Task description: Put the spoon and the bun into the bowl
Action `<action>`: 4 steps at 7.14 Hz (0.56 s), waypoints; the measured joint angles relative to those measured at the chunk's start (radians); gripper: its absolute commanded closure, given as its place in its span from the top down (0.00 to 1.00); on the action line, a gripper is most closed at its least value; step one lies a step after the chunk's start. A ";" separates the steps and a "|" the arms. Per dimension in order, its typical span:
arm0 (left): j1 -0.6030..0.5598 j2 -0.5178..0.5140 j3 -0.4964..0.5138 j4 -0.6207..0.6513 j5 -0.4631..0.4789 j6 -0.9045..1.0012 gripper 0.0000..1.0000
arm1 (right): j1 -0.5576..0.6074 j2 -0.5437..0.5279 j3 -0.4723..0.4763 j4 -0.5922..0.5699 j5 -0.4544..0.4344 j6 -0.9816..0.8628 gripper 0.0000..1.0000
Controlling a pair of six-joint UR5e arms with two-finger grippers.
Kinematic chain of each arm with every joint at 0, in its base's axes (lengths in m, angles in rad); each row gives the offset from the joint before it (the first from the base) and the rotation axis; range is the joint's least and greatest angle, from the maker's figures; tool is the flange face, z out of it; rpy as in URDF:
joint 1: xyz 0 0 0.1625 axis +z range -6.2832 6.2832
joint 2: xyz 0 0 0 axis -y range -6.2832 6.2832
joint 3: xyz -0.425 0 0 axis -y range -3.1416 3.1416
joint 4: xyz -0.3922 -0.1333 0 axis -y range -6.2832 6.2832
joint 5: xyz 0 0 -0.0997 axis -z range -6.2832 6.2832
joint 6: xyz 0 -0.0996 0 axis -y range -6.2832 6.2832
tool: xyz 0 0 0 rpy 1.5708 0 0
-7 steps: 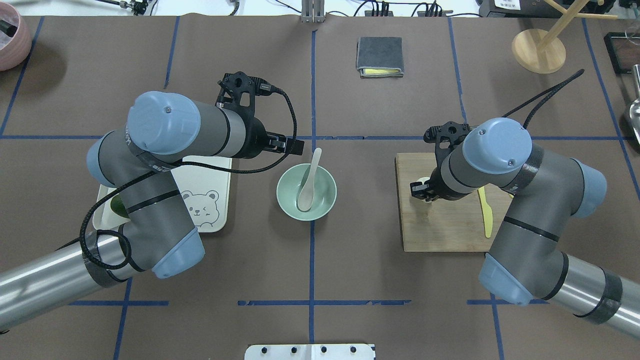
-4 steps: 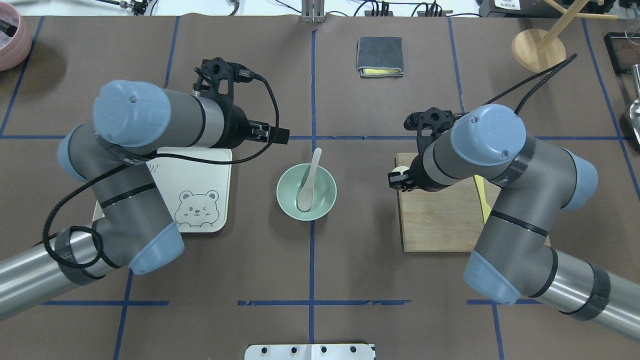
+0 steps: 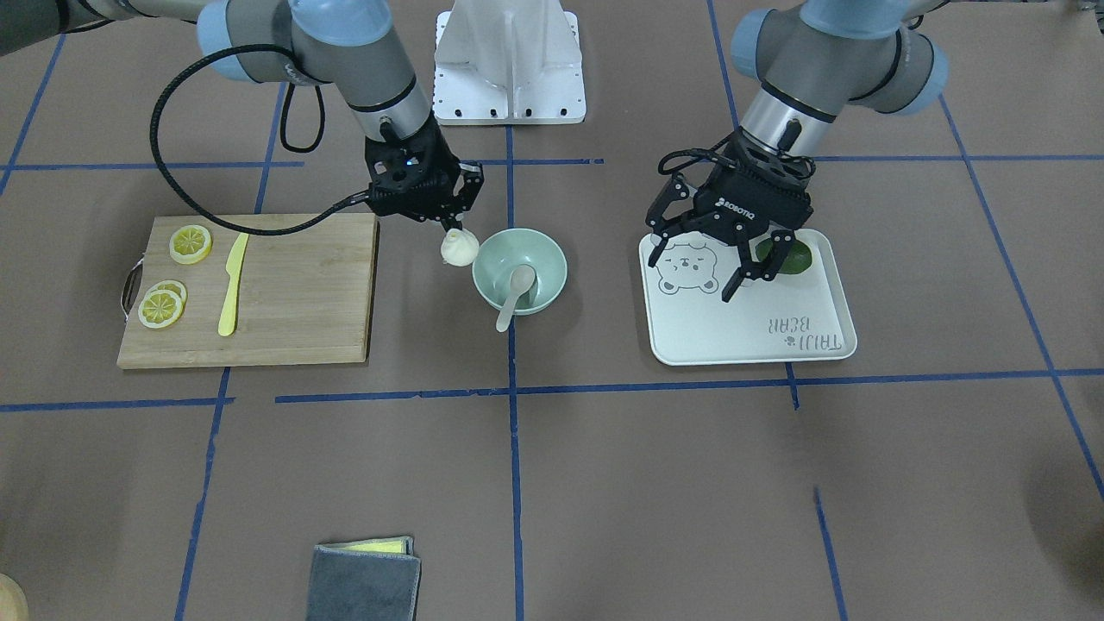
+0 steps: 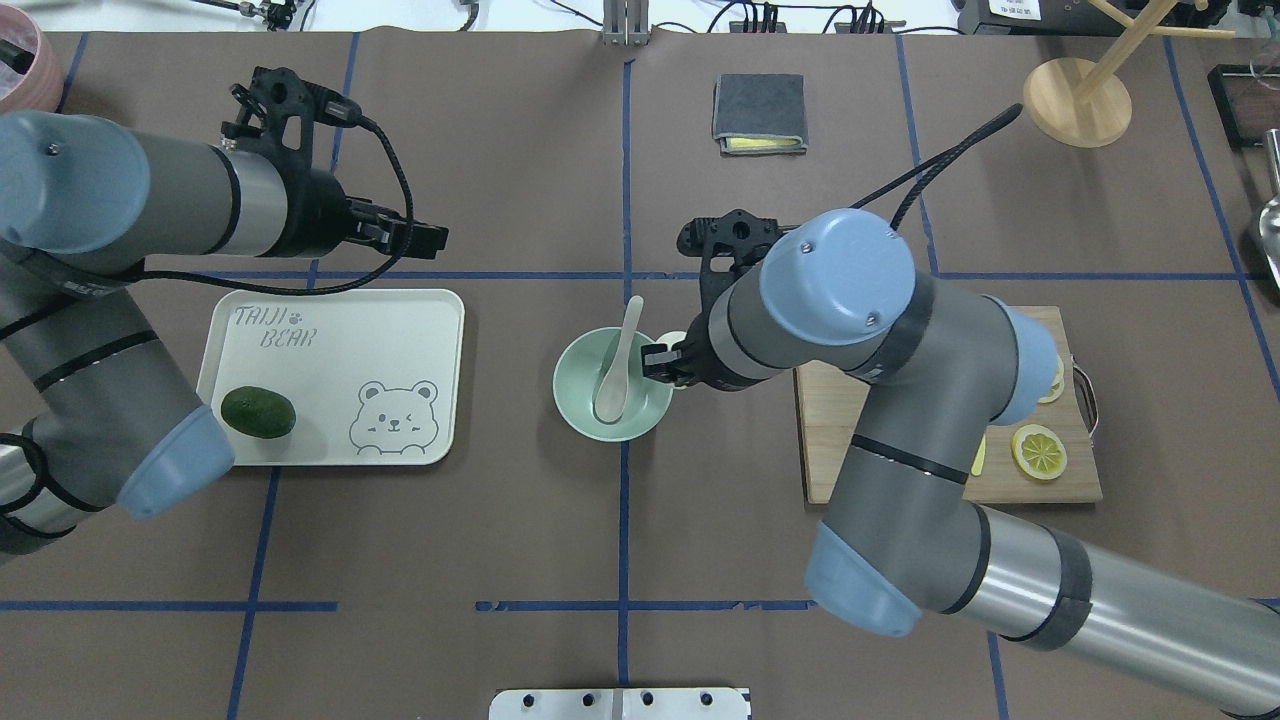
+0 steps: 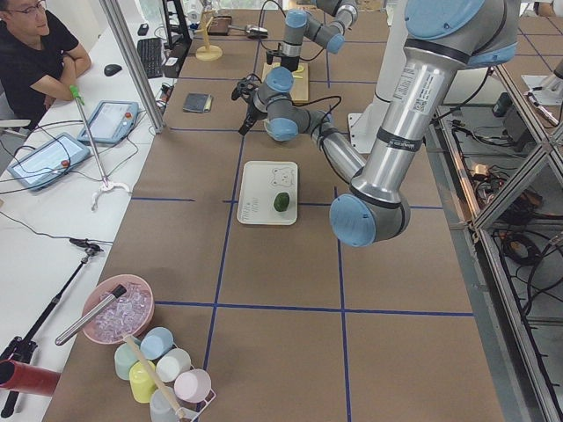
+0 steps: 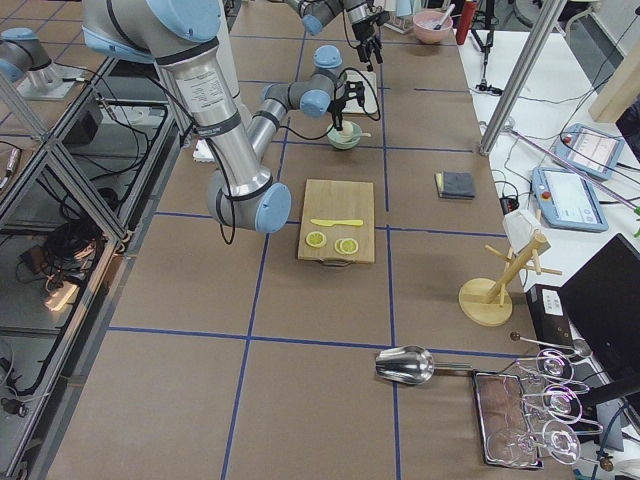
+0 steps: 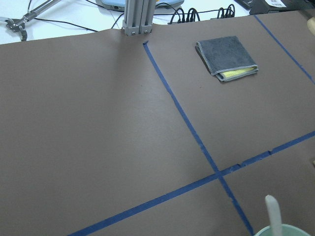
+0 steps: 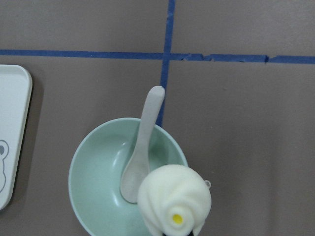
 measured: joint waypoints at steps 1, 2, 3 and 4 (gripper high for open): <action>-0.014 0.017 0.002 -0.002 -0.021 0.025 0.99 | -0.027 0.024 -0.025 0.002 -0.021 0.014 0.00; -0.018 0.023 0.006 -0.002 -0.029 0.035 0.99 | -0.044 0.038 -0.048 0.003 -0.030 0.018 0.10; -0.020 0.024 0.007 -0.003 -0.032 0.036 0.99 | -0.052 0.057 -0.079 0.003 -0.033 0.020 0.49; -0.021 0.022 0.006 -0.003 -0.032 0.033 0.99 | -0.055 0.081 -0.111 0.003 -0.035 0.027 0.60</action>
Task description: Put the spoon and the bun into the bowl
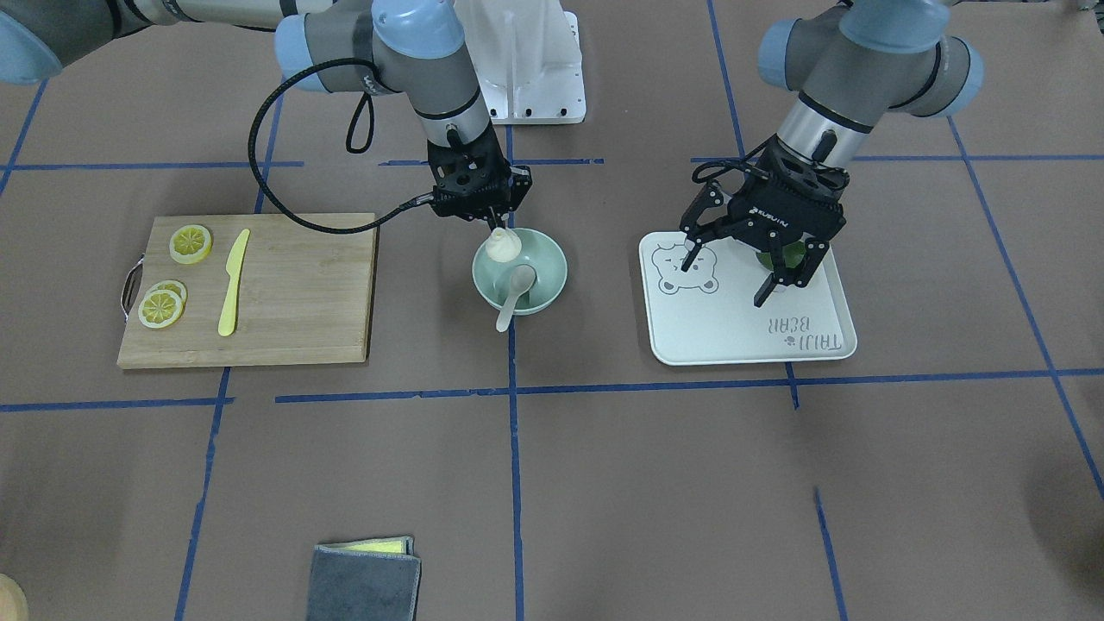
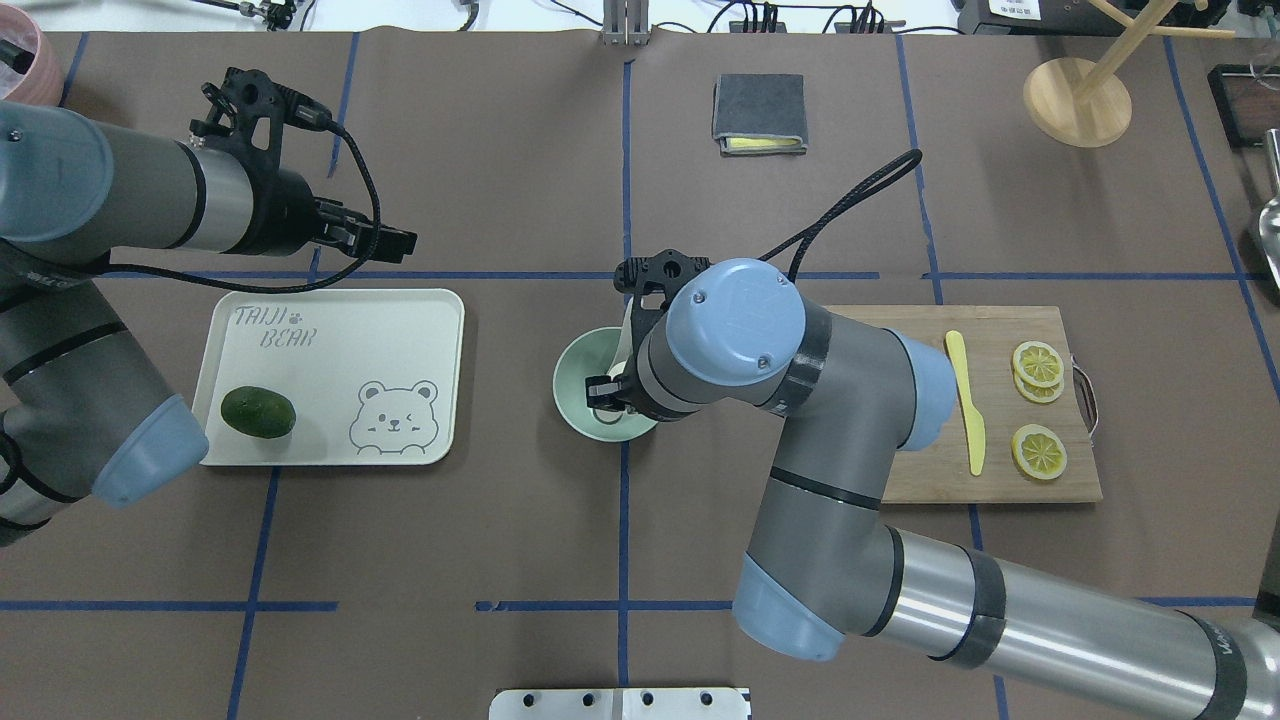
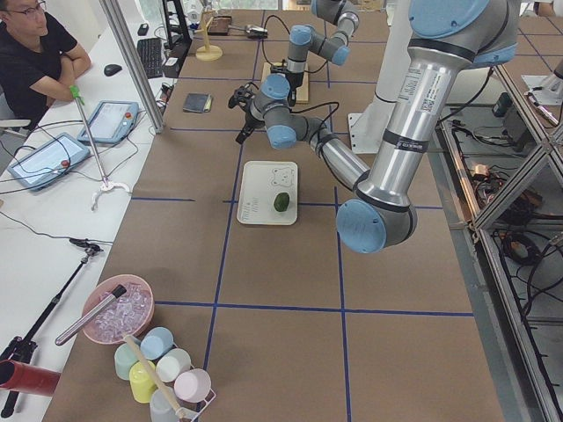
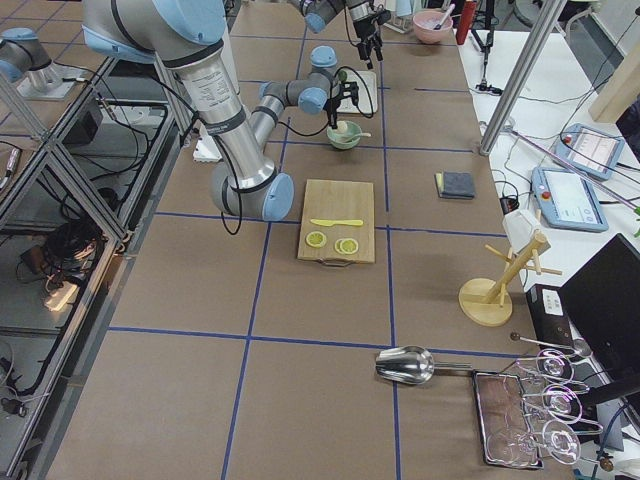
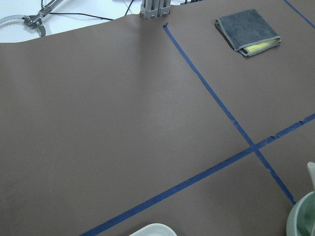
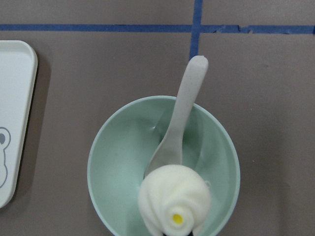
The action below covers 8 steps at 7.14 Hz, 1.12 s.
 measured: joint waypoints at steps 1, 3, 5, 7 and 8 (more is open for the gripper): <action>0.000 -0.002 0.001 0.000 0.000 -0.003 0.99 | -0.001 0.019 -0.020 0.000 -0.001 0.025 0.68; 0.001 -0.003 -0.002 0.000 0.001 -0.008 0.99 | 0.000 0.040 -0.042 0.000 0.000 0.095 1.00; 0.000 0.022 0.000 0.006 0.004 -0.002 0.99 | 0.040 -0.001 0.024 -0.006 0.031 0.105 1.00; -0.051 0.101 0.014 0.011 0.006 0.159 0.99 | 0.158 -0.159 0.161 -0.008 0.129 0.059 1.00; -0.103 0.142 0.021 0.012 -0.008 0.257 0.99 | 0.235 -0.247 0.207 -0.009 0.182 -0.030 1.00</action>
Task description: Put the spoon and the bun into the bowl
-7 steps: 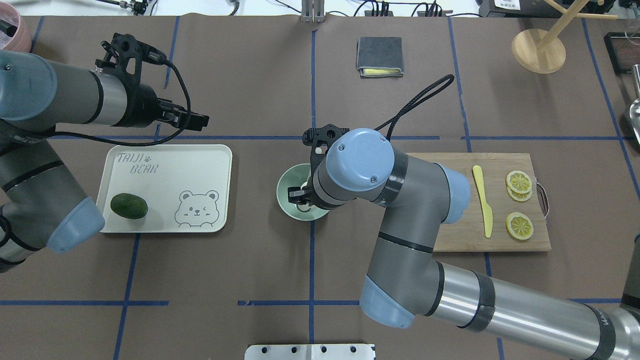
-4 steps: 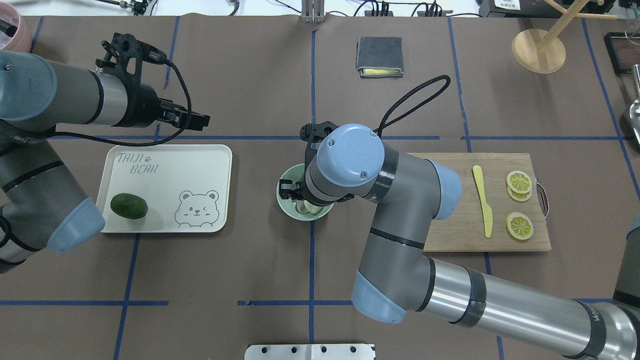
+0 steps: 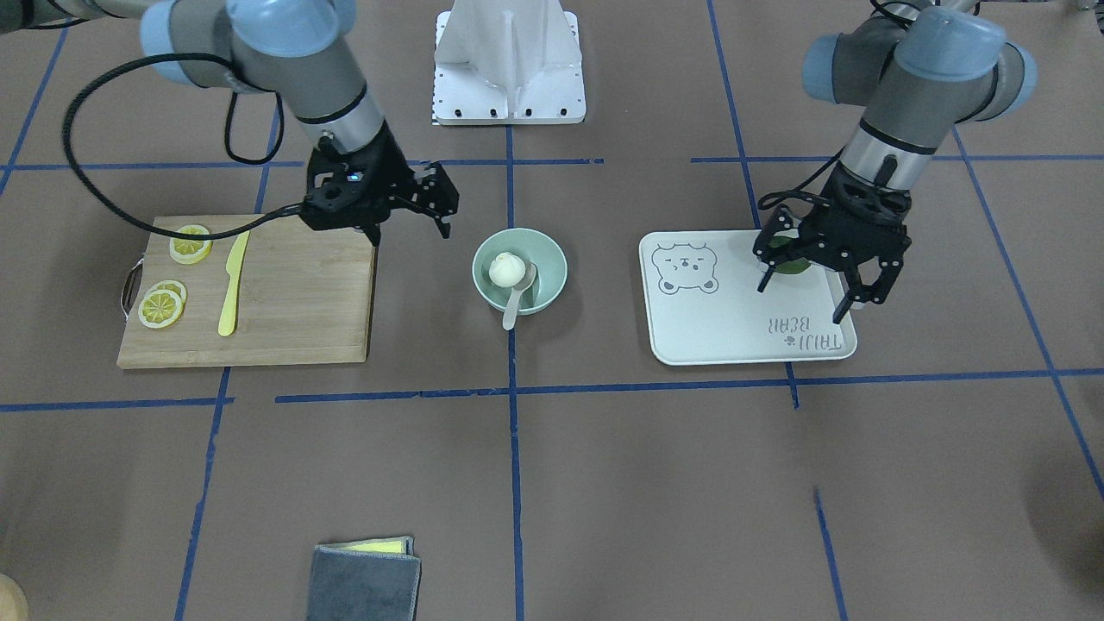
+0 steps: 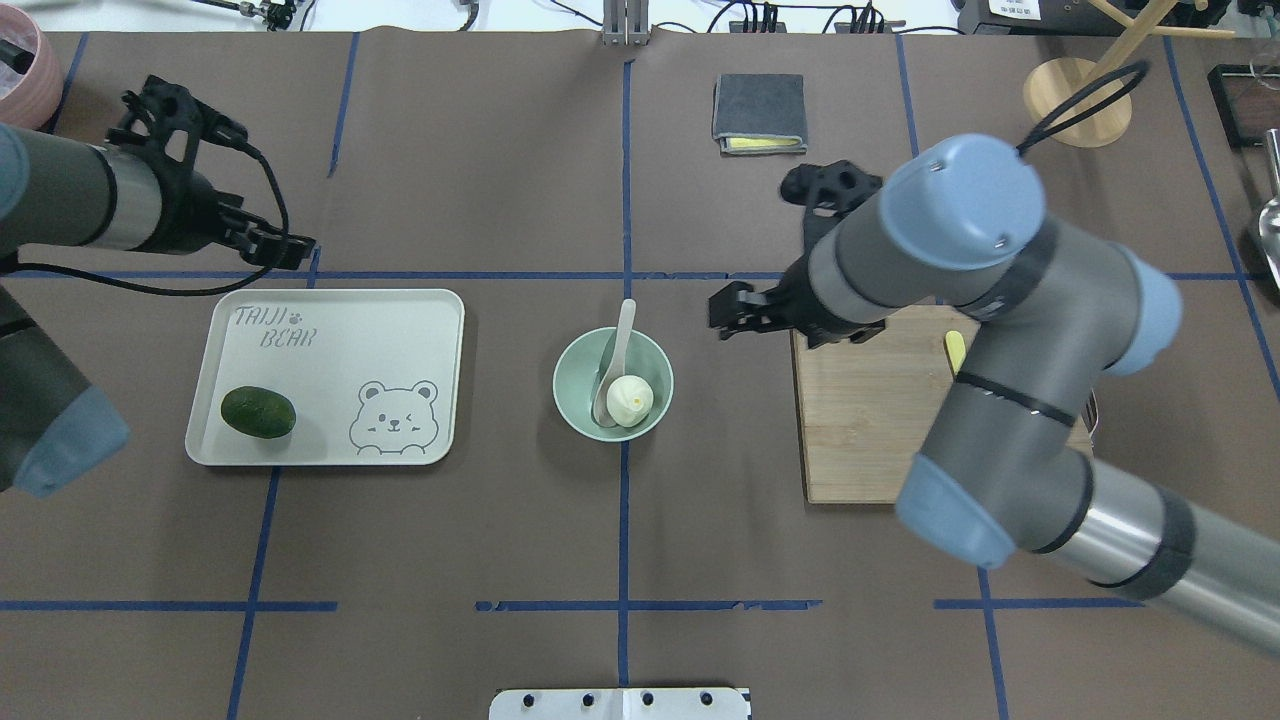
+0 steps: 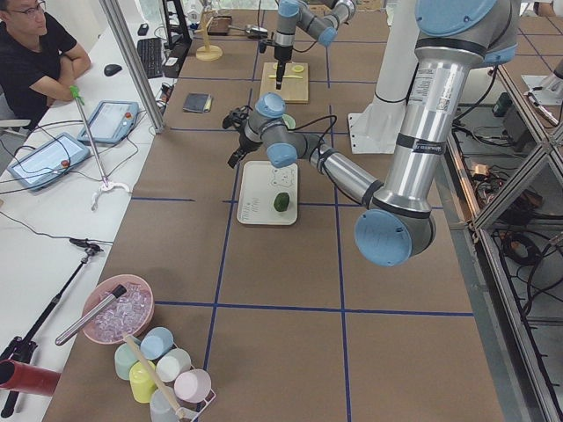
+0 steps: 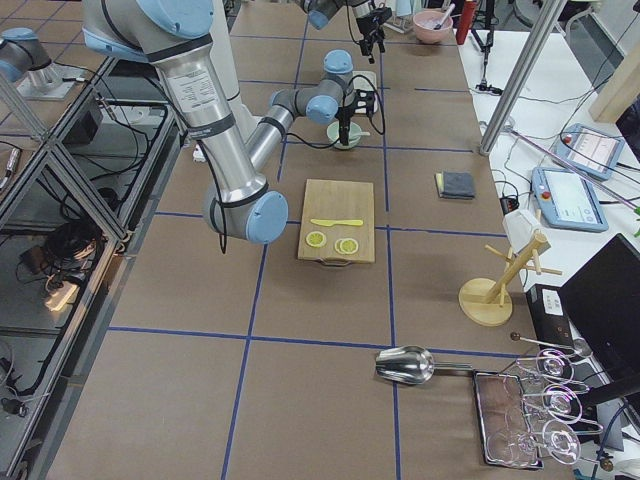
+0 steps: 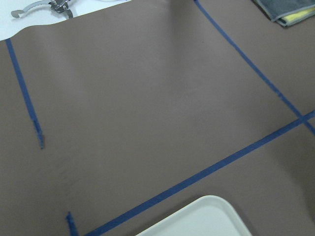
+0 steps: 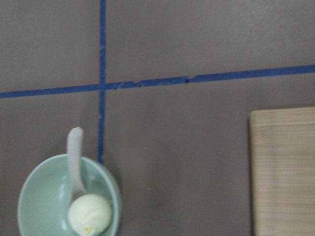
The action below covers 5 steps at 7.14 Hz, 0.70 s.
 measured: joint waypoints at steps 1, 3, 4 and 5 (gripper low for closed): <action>-0.072 0.033 0.021 0.001 -0.057 0.092 0.99 | 0.074 -0.077 0.023 0.000 0.032 -0.118 1.00; -0.281 0.063 0.117 0.004 -0.292 0.295 0.99 | 0.252 -0.209 0.029 -0.003 0.112 -0.382 1.00; -0.363 0.066 0.168 0.019 -0.350 0.392 0.99 | 0.356 -0.270 0.023 -0.003 0.196 -0.507 1.00; -0.434 0.067 0.217 0.064 -0.372 0.506 0.99 | 0.448 -0.322 0.005 -0.004 0.265 -0.626 1.00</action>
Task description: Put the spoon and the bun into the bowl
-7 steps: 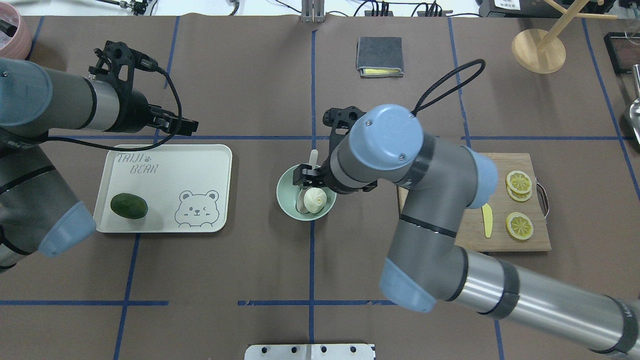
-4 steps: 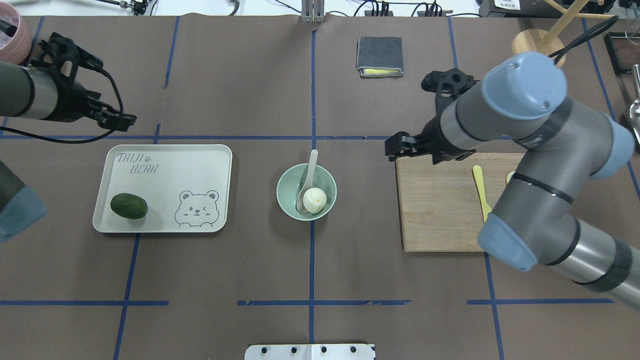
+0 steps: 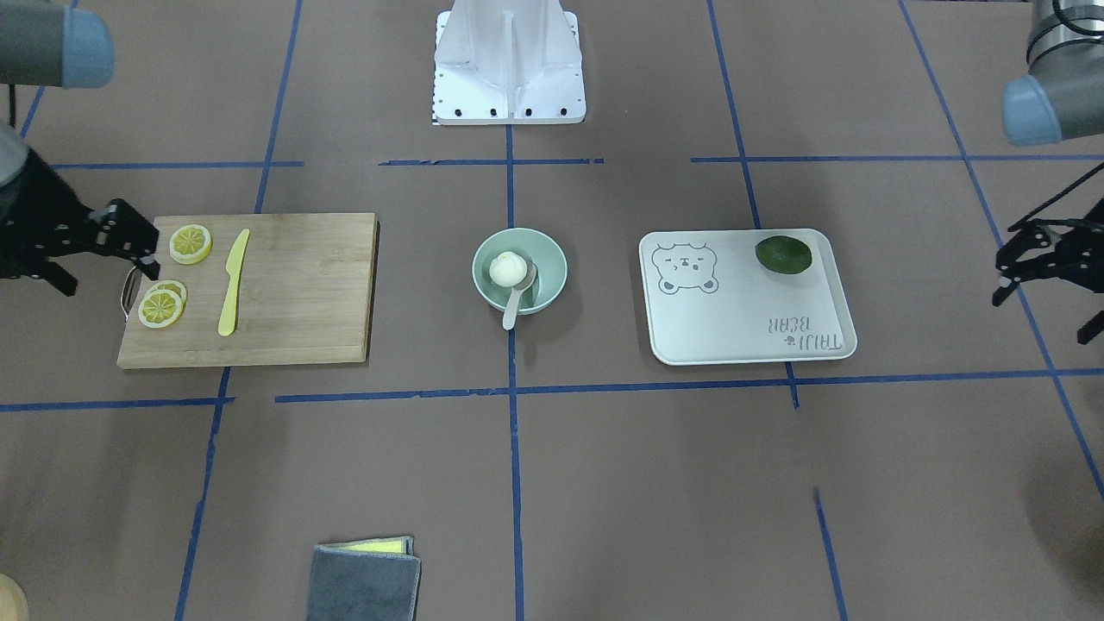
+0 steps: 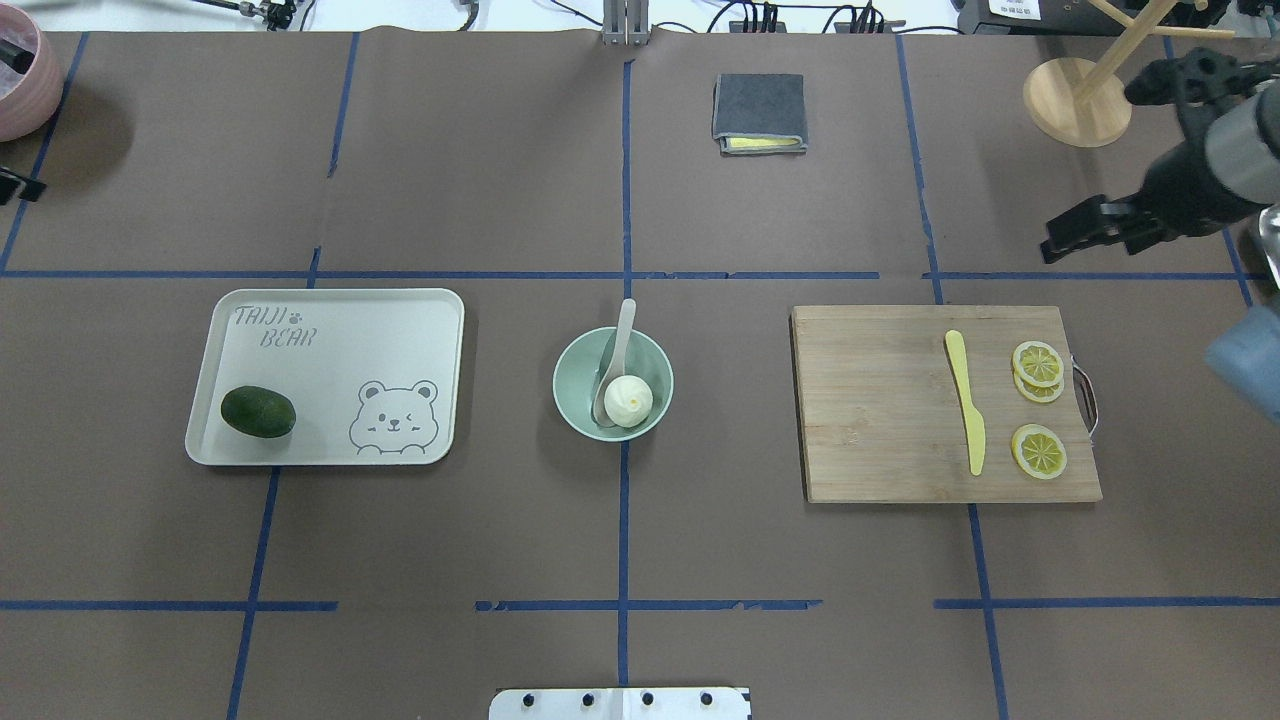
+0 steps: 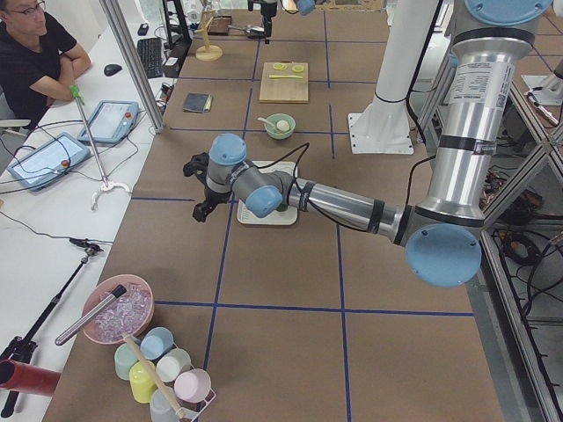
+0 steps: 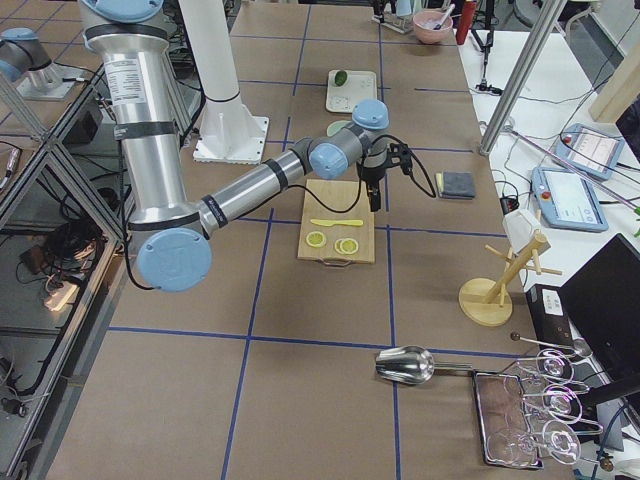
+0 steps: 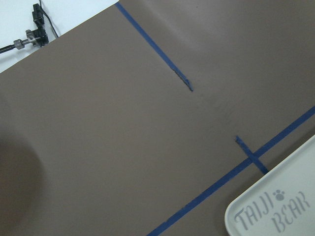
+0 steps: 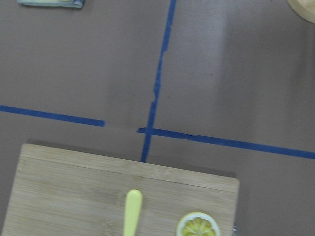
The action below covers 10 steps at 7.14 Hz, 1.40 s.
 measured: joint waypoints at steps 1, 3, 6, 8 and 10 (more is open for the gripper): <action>-0.069 -0.002 0.033 0.077 -0.007 0.112 0.99 | 0.072 -0.039 -0.030 -0.001 0.038 -0.115 1.00; -0.191 -0.006 0.037 0.295 -0.015 0.252 1.00 | 0.185 -0.121 -0.082 -0.001 0.062 -0.332 1.00; -0.242 0.071 -0.037 0.515 -0.040 0.282 1.00 | 0.274 -0.180 -0.116 -0.016 0.051 -0.513 1.00; -0.241 0.106 -0.043 0.473 -0.052 0.279 1.00 | 0.293 -0.170 -0.115 -0.036 0.053 -0.524 1.00; -0.241 0.119 -0.038 0.408 -0.052 0.276 1.00 | 0.294 -0.168 -0.115 -0.041 0.063 -0.521 1.00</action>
